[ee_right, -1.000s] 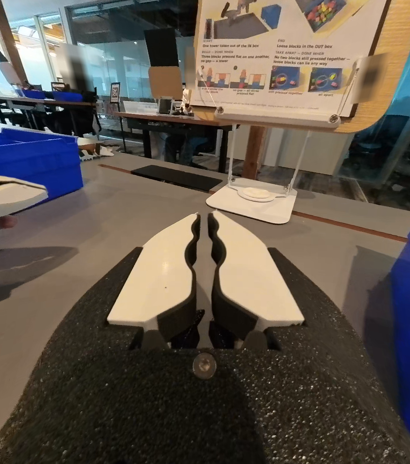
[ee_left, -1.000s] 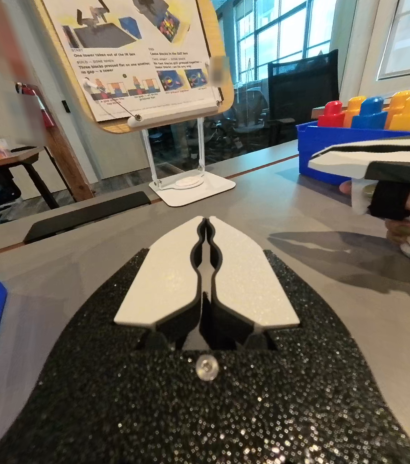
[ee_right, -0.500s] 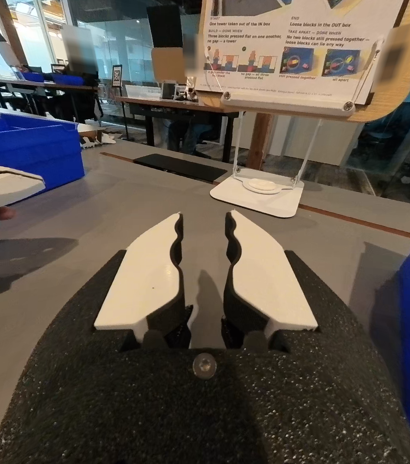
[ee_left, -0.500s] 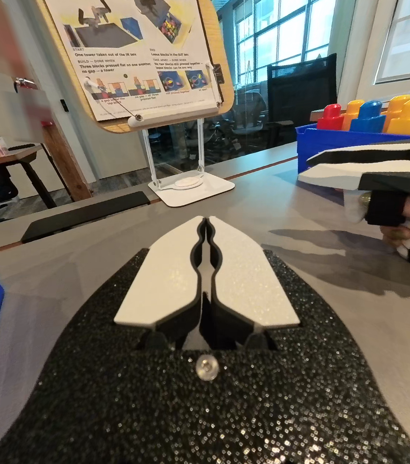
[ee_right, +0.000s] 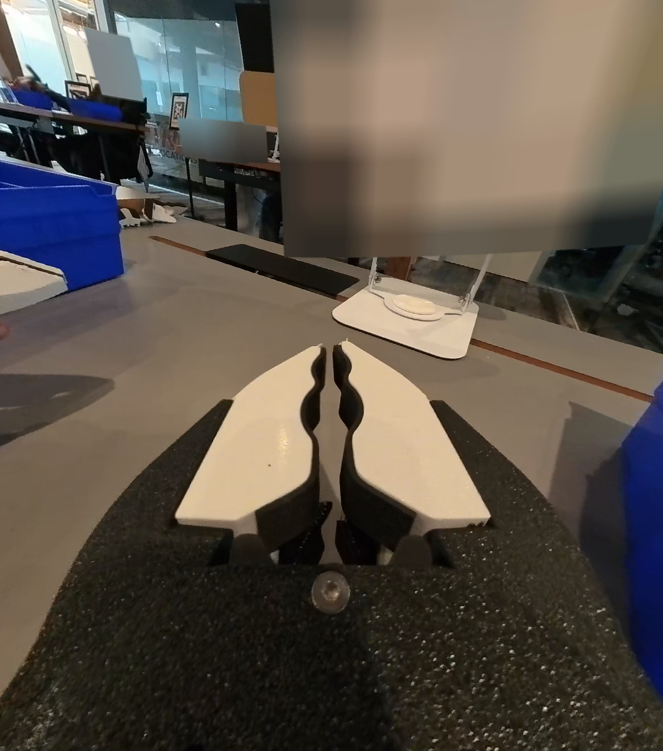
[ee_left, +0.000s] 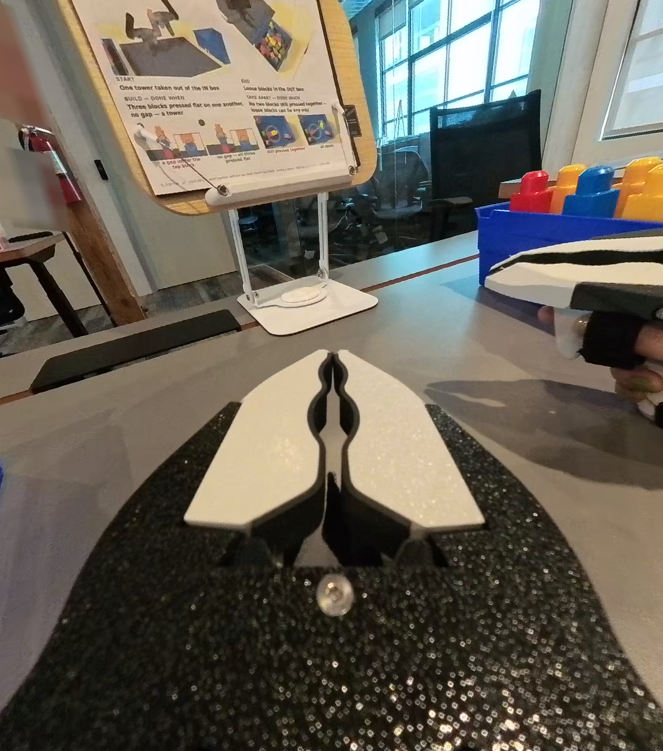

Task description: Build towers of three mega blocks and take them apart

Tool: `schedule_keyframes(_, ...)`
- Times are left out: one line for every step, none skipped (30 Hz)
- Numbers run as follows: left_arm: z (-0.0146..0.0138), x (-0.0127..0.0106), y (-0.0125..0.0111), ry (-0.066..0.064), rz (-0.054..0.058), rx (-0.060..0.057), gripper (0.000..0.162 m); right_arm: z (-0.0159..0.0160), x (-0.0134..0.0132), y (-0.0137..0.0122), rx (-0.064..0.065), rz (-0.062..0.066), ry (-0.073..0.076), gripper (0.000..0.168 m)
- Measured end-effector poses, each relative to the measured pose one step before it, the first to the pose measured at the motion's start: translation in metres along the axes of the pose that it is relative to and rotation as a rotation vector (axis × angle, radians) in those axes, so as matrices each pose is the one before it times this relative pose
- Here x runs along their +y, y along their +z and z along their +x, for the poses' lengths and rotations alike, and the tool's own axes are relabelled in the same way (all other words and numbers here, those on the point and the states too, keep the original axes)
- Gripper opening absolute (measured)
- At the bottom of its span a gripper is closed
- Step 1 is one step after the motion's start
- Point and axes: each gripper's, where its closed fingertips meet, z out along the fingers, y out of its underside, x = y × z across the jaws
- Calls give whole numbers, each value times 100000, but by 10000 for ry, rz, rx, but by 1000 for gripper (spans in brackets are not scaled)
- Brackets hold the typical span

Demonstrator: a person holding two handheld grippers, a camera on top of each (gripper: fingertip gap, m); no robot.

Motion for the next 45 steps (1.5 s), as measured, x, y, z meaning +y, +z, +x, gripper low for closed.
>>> schedule_keyframes(-10, -2, 1, 1, 2, -7, 0, -30, -25, -8, -6, 15, -22, 2)
schedule_keyframes(-33, -11, -8, -2, 9, -25, 0, -57, -53, -38, -35, 40, -17, 1)
schedule_keyframes(-53, -25, -28, -7, 20, -39, 0, -70, -82, -37, -51, 64, -5, 1)
schedule_keyframes(-46, -33, -29, -13, 26, -31, 0, -105, -59, -39, -97, 50, 9, 1)
schedule_keyframes(-55, -30, -27, -21, 26, -32, 0, -114, -59, -45, -111, 51, 19, 1)
schedule_keyframes(-75, -14, -15, -29, 16, -32, 0, -82, -75, -49, -85, 63, 28, 1)
schedule_keyframes(-48, -6, -11, -34, 2, -14, 0, -36, -69, -46, -58, 60, 30, 0)
schedule_keyframes(-29, 6, 5, -37, -7, 1, 0, -96, -59, -38, -96, 50, 24, 0)
schedule_keyframes(-14, 17, 8, -35, -15, 18, 0, -44, -24, -11, -61, 16, 30, 0)
schedule_keyframes(-12, 22, 7, -29, -13, 11, 0, 6, 17, 7, -15, -8, 32, 0)
schedule_keyframes(-28, -14, -5, -18, 6, -8, 0, -43, 7, 19, -53, -9, 25, 0)
schedule_keyframes(13, -34, -27, 2, 24, 6, 0, -54, 17, 9, -60, -9, 22, 0)
schedule_keyframes(20, -47, -38, 23, 38, -7, 0, 1, 14, 18, -17, -16, 19, 0)
schedule_keyframes(-82, -73, -56, 36, 57, -86, 0, 76, 28, 6, 47, -19, 20, 1)
schedule_keyframes(-87, -114, -92, 59, 90, -108, 0, 190, -14, -15, 130, 8, 37, 1)
schedule_keyframes(53, -141, -112, 116, 104, -2, 0, 157, -62, -49, 103, 53, 39, 2)
schedule_keyframes(94, -74, -107, 161, 43, 42, 1, 34, -60, -41, 3, 50, 35, 4)
schedule_keyframes(-47, 46, -90, 147, -72, -28, 20, 83, -13, -6, 34, 15, 41, 7)
schedule_keyframes(-89, 121, -74, 97, -141, -22, 33, 131, 15, 4, 77, -7, 37, 9)
schedule_keyframes(-93, 97, -115, -1, -101, 12, 42, 51, 28, 33, 27, -27, 23, 14)
schedule_keyframes(-176, -13, -169, -104, -4, -24, 46, -88, 45, 32, -80, -33, 7, 17)
schedule_keyframes(-259, -128, -238, -125, 61, -72, 46, -69, 8, 18, -57, -13, 10, 19)
schedule_keyframes(-368, -219, -301, -70, 76, -138, 48, 79, -15, -2, 48, 14, 16, 23)
schedule_keyframes(-462, -336, -376, -9, 86, -198, 50, 38, -31, -25, 17, 25, 15, 23)
schedule_keyframes(-448, -474, -484, 30, 129, -204, 49, -32, -25, -22, -35, 29, 17, 22)
schedule_keyframes(-443, -635, -594, 63, 194, -205, 43, 44, -26, -21, 16, 22, 22, 20)
schedule_keyframes(-464, -737, -676, 103, 229, -242, 33, 19, -14, -12, 6, 12, 18, 17)
schedule_keyframes(-519, -781, -732, 158, 213, -274, 22, 18, -2, -9, 0, 3, 14, 14)
schedule_keyframes(-531, -763, -758, 204, 165, -252, 10, 41, 7, 2, 26, -5, 8, 13)
schedule_keyframes(-551, -744, -756, 207, 112, -210, 0, 39, 1, 0, 31, -1, 1, 12)
schedule_keyframes(-664, -723, -754, 165, 66, -201, 0, 29, 0, 3, 27, -1, -3, 11)
schedule_keyframes(-886, -687, -747, 107, 32, -248, 0, 58, 3, -13, 54, 4, -6, 8)
schedule_keyframes(-1157, -623, -707, 94, 8, -299, 0, 69, -36, -26, 65, 25, -16, 6)
schedule_keyframes(-1430, -509, -652, 114, -41, -340, 0, 29, -22, -12, 43, 22, -22, 4)
schedule_keyframes(-1702, -338, -573, 96, -135, -365, 0, 9, 2, -2, 20, -4, -21, 4)
schedule_keyframes(-1940, -153, -448, 44, -222, -388, 0, -53, 44, 28, -17, -29, -23, 4)
schedule_keyframes(-2198, 7, -300, -6, -265, -457, 0, -76, 32, 36, -48, -27, -27, 3)
schedule_keyframes(-2343, 130, -130, -31, -276, -500, 0, -157, 21, 22, -105, -19, -28, 3)
schedule_keyframes(-2238, 210, 41, -43, -292, -430, 0, -152, 42, 24, -115, -33, -16, 3)
schedule_keyframes(-1973, 337, 220, -41, -364, -286, 0, -47, 53, 44, -38, -40, 6, 3)
schedule_keyframes(-1661, 519, 360, 6, -471, -158, 0, 64, 35, 12, 36, -24, 23, 3)
schedule_keyframes(-1408, 649, 430, 72, -530, -99, 0, 76, -17, -26, 42, 16, 25, 4)
schedule_keyframes(-1140, 646, 433, 135, -487, -48, 0, 40, -62, -49, 25, 49, 18, 4)
schedule_keyframes(-776, 638, 441, 165, -423, 67, 0, 81, -39, -37, 51, 40, 18, 5)
schedule_keyframes(-397, 661, 433, 156, -433, 205, 5, 61, -14, -18, 43, 11, 9, 6)
